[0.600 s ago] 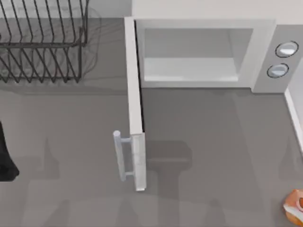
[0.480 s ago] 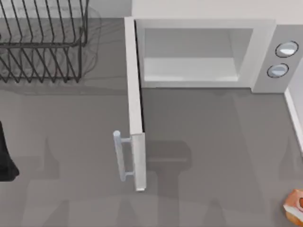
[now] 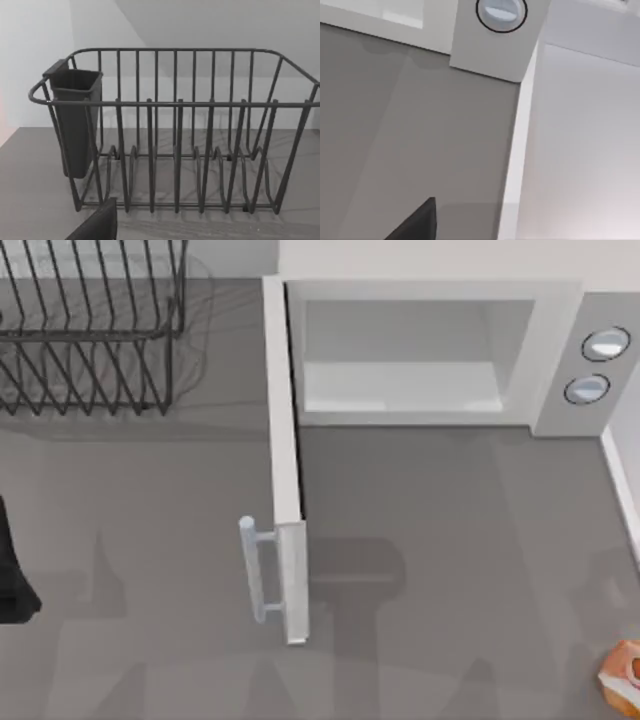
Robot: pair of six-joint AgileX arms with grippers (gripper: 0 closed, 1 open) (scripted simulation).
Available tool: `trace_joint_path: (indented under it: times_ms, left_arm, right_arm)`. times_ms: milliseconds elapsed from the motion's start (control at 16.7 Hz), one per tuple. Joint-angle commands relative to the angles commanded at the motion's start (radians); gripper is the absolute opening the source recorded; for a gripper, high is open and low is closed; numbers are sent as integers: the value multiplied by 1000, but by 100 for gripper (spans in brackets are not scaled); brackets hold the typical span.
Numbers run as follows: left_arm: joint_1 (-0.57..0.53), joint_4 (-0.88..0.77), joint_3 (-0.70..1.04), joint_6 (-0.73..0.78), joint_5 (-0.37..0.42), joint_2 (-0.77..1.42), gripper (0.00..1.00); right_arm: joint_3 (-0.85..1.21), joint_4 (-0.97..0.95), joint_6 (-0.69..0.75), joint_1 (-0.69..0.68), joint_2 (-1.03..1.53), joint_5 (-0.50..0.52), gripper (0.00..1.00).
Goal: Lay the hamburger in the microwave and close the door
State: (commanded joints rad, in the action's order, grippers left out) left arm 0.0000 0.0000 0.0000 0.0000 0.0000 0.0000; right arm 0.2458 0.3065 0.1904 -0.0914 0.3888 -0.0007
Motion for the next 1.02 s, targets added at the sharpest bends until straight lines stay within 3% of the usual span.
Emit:
trace_joint_path:
  times_ms: [540,1020]
  left_arm:
    - [0,0,0,0,0,0,100]
    - [0,0,0,0,0,0,100]
  right_arm:
    - [392,531,316,-148,765,1,100]
    - [528,679,411,-191,977,5,100]
